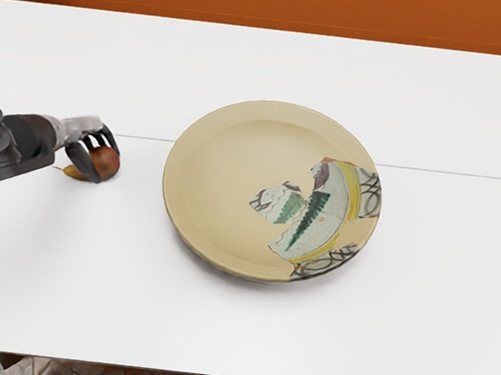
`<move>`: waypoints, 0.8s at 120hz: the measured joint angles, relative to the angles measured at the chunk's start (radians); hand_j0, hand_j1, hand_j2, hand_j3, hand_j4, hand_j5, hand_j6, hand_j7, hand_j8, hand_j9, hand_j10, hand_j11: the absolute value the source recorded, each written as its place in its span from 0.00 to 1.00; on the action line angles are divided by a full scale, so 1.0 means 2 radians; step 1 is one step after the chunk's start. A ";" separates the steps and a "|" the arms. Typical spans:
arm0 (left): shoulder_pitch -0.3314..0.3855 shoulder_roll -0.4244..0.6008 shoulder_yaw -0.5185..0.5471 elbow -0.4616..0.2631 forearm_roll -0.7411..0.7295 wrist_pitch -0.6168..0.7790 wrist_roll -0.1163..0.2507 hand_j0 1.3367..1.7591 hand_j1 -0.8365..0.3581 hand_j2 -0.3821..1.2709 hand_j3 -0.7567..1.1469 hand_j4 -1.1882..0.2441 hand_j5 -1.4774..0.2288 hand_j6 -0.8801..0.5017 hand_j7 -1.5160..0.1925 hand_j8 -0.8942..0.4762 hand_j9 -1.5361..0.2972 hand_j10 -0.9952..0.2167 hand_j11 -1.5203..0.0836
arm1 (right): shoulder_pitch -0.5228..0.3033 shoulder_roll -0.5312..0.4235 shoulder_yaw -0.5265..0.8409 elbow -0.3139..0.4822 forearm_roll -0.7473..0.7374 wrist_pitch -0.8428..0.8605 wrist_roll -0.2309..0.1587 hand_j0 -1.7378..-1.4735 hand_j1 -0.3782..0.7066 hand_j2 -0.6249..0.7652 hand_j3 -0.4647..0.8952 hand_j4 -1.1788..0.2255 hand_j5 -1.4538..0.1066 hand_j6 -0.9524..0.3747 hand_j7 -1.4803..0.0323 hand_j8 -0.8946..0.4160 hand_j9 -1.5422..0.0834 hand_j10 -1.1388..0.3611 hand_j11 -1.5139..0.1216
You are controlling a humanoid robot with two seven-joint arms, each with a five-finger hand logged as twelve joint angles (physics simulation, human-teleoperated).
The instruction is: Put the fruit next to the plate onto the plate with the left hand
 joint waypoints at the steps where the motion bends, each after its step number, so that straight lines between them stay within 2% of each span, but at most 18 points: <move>1: 0.000 0.000 0.000 0.000 0.000 0.000 0.000 0.73 0.49 0.27 0.40 0.42 0.45 0.32 0.45 0.30 0.40 0.36 0.45 | 0.000 0.000 0.000 0.000 0.000 0.000 0.000 0.30 0.03 0.45 0.34 0.84 0.93 0.72 0.98 0.68 0.95 0.76 0.93; 10: -0.001 0.000 0.001 0.001 -0.003 0.000 0.000 0.73 0.49 0.28 0.40 0.42 0.43 0.31 0.43 0.28 0.40 0.35 0.45 | 0.000 0.000 0.000 0.000 0.000 0.000 0.000 0.30 0.03 0.45 0.34 0.84 0.93 0.72 0.98 0.68 0.95 0.76 0.93; 17: -0.007 -0.001 -0.001 0.004 -0.019 -0.001 0.000 0.74 0.48 0.32 0.40 0.41 0.42 0.30 0.43 0.27 0.39 0.34 0.45 | 0.000 0.000 0.000 0.000 0.000 0.000 0.000 0.30 0.03 0.45 0.34 0.84 0.93 0.72 0.98 0.68 0.95 0.76 0.93; 32: -0.044 0.004 -0.003 0.023 -0.099 -0.003 0.000 0.74 0.46 0.36 0.40 0.42 0.40 0.31 0.41 0.28 0.39 0.35 0.44 | 0.000 0.000 0.000 0.000 0.000 0.000 0.000 0.30 0.03 0.45 0.34 0.84 0.93 0.72 0.98 0.68 0.95 0.76 0.93; 47: -0.062 0.012 -0.006 0.043 -0.173 -0.004 0.000 0.75 0.46 0.40 0.40 0.43 0.39 0.31 0.41 0.28 0.39 0.35 0.44 | 0.000 0.000 0.000 0.000 0.000 0.000 0.000 0.30 0.03 0.45 0.34 0.84 0.93 0.72 0.98 0.68 0.95 0.76 0.93; 56: -0.081 0.030 -0.009 0.049 -0.223 -0.005 0.000 0.75 0.46 0.37 0.40 0.43 0.38 0.31 0.40 0.28 0.39 0.35 0.44 | 0.000 0.000 0.000 0.000 0.000 0.000 0.000 0.30 0.03 0.45 0.34 0.84 0.93 0.72 0.98 0.68 0.95 0.76 0.93; 68: -0.098 0.033 -0.011 0.053 -0.282 -0.006 0.000 0.75 0.44 0.43 0.40 0.44 0.38 0.32 0.40 0.29 0.39 0.36 0.44 | 0.000 0.000 0.000 0.000 0.000 0.000 0.000 0.30 0.03 0.45 0.34 0.84 0.93 0.72 0.98 0.68 0.95 0.76 0.93; 96: -0.134 0.030 -0.018 0.055 -0.373 -0.010 0.000 0.76 0.44 0.40 0.40 0.45 0.38 0.33 0.40 0.29 0.39 0.37 0.44 | 0.000 0.000 0.000 0.000 0.000 0.000 0.000 0.30 0.03 0.45 0.34 0.84 0.93 0.72 0.98 0.68 0.95 0.76 0.93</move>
